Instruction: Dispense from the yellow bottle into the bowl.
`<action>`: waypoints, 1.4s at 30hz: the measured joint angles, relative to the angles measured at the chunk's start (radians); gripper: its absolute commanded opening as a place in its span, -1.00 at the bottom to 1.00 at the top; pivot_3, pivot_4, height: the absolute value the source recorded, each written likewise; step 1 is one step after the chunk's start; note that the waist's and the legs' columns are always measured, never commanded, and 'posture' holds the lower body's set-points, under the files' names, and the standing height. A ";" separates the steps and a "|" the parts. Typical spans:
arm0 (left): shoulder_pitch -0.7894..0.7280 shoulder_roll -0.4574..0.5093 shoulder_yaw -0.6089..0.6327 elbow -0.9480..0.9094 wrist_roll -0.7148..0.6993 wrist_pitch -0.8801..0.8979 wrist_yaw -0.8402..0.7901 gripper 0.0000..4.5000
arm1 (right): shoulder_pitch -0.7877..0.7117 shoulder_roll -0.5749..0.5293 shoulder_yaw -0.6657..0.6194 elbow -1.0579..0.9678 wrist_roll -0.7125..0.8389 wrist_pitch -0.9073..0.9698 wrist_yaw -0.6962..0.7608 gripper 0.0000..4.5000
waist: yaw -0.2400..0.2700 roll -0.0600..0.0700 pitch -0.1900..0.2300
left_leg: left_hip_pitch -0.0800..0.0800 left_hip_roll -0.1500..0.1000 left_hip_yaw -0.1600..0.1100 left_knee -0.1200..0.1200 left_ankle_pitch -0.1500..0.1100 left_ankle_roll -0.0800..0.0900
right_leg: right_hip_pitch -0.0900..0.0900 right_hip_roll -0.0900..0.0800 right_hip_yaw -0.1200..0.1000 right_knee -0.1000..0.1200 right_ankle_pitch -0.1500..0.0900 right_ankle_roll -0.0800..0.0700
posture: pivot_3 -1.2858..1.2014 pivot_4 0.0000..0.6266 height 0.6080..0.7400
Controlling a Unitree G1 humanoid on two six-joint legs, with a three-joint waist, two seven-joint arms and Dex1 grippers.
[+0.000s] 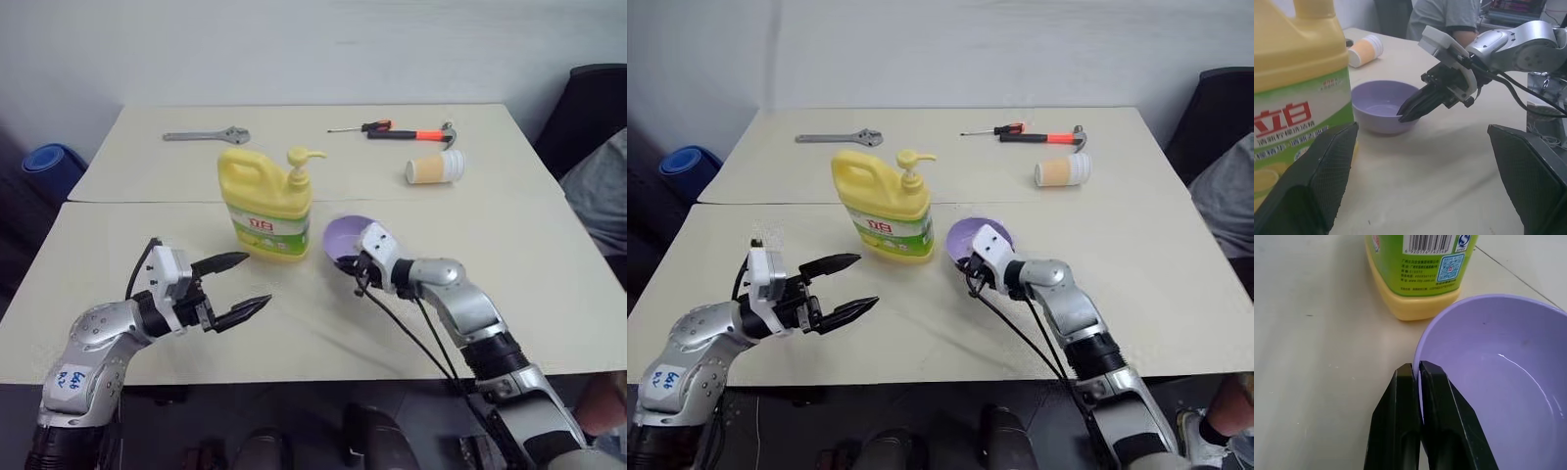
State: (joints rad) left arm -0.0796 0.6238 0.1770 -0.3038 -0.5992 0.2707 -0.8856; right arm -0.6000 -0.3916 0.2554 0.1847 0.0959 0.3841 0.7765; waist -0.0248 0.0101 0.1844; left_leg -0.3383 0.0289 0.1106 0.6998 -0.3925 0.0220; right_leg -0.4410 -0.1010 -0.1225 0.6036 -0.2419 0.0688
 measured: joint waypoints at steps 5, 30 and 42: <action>-0.028 -0.011 0.000 0.013 0.014 -0.005 -0.003 1.00 | -0.007 0.001 0.000 0.006 -0.009 -0.001 0.005 -0.97 | -0.003 0.000 0.000 | -0.001 0.000 0.001 0.000 0.000 0.000 | -0.002 0.001 0.003 0.000 0.000 0.000 | 0.03 -0.52 1.00; -0.057 -0.019 -0.004 0.054 0.034 -0.020 -0.034 1.00 | -0.028 0.019 -0.012 0.105 -0.069 -0.085 0.003 -0.96 | -0.005 -0.002 -0.001 | 0.001 0.001 0.006 -0.001 0.000 -0.001 | -0.004 0.003 0.010 0.002 0.000 0.000 | 0.03 -0.52 1.00; -0.188 0.033 0.043 0.041 -0.074 0.104 -0.024 1.00 | -0.025 -0.236 -0.008 -0.115 -0.038 -0.034 0.276 -0.96 | 0.000 -0.003 0.000 | -0.001 0.001 0.005 0.000 0.000 0.000 | -0.004 0.002 0.012 0.001 0.000 0.000 | 0.03 -0.52 1.00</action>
State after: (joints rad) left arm -0.2677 0.6572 0.2203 -0.2625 -0.6733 0.3748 -0.9097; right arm -0.6247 -0.6277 0.2475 0.0702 0.0576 0.3497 1.0523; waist -0.0251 0.0071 0.1847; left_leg -0.3393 0.0294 0.1154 0.7002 -0.3929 0.0218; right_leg -0.4450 -0.0990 -0.1110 0.6049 -0.2418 0.0691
